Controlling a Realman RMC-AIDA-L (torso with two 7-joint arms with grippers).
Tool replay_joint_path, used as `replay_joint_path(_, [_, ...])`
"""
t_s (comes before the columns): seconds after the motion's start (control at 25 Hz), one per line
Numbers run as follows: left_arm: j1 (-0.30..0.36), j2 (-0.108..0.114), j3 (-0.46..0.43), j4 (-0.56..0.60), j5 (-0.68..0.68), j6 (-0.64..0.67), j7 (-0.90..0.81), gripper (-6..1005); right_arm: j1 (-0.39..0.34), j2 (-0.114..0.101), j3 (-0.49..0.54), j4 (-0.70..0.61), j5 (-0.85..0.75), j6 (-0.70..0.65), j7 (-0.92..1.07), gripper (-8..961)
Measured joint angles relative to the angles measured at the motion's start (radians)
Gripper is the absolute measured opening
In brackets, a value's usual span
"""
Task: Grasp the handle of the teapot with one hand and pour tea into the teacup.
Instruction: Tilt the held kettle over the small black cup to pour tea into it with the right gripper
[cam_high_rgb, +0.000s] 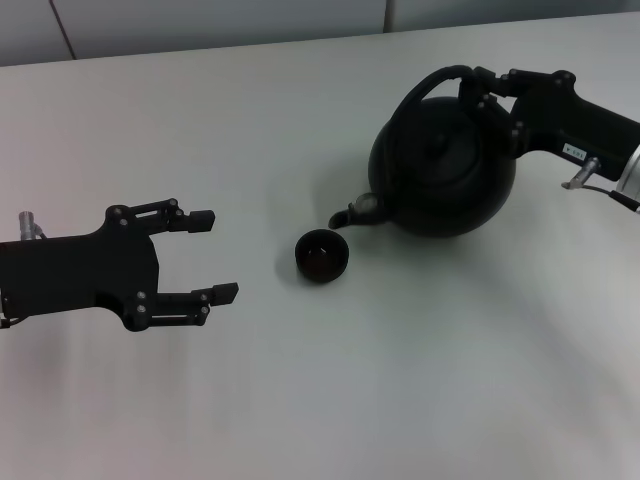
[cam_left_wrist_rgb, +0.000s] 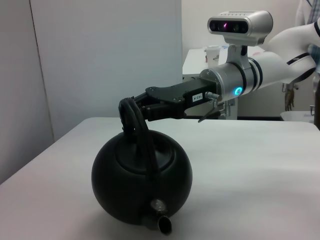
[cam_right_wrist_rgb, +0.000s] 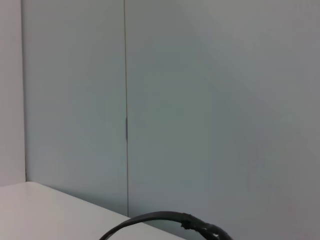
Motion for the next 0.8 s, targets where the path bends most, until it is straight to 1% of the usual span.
replay_joint_path(0.36, [0.004, -0.006, 0.000, -0.002, 0.000, -0.017, 0.000, 813, 0.013, 0.000, -0.009, -0.020, -0.001, 0.000, 0.004, 157])
replay_joint_path(0.48, [0.004, -0.007, 0.000, -0.002, 0.000, -0.019, 0.000, 813, 0.017, 0.000, -0.035, -0.026, 0.001, 0.003, 0.004, 156])
replay_joint_path(0.8, [0.004, -0.007, 0.000, -0.002, 0.000, -0.026, 0.014, 813, 0.026, 0.000, -0.037, -0.028, 0.002, 0.005, 0.005, 156])
